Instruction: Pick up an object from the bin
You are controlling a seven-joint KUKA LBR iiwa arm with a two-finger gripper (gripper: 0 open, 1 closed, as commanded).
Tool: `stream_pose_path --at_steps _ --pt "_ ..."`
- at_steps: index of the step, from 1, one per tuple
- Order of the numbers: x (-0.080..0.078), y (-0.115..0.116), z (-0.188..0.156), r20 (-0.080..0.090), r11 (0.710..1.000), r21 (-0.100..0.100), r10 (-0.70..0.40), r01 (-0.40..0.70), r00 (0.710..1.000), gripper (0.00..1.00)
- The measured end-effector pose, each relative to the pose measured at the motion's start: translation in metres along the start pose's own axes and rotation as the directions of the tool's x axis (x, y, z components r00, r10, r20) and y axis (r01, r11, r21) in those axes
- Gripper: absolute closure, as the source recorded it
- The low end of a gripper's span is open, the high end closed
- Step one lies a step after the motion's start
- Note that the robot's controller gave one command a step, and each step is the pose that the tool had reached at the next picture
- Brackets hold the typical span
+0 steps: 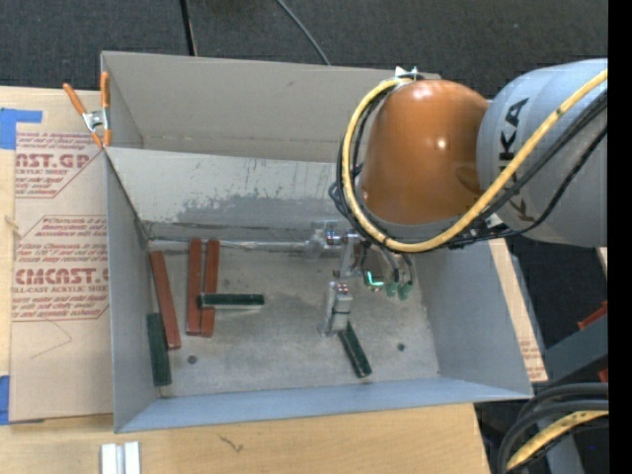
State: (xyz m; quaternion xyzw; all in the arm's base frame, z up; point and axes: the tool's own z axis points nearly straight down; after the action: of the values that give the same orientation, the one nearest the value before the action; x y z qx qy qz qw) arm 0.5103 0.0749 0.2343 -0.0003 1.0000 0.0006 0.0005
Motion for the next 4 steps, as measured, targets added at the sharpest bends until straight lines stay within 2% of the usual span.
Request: stream_pose_path --at_steps 1,2,3,4 --pt "-0.015 0.022 0.023 0.009 0.994 0.003 -0.113 0.113 0.994 0.00" --pt "-0.051 0.050 0.058 0.000 0.974 -0.001 -0.224 0.224 0.974 0.00" --pt "-0.049 0.039 0.115 0.006 1.000 -0.002 -0.004 0.004 1.000 0.00" --pt "-0.058 0.041 0.164 -0.001 0.999 0.000 0.055 -0.055 0.999 1.00"
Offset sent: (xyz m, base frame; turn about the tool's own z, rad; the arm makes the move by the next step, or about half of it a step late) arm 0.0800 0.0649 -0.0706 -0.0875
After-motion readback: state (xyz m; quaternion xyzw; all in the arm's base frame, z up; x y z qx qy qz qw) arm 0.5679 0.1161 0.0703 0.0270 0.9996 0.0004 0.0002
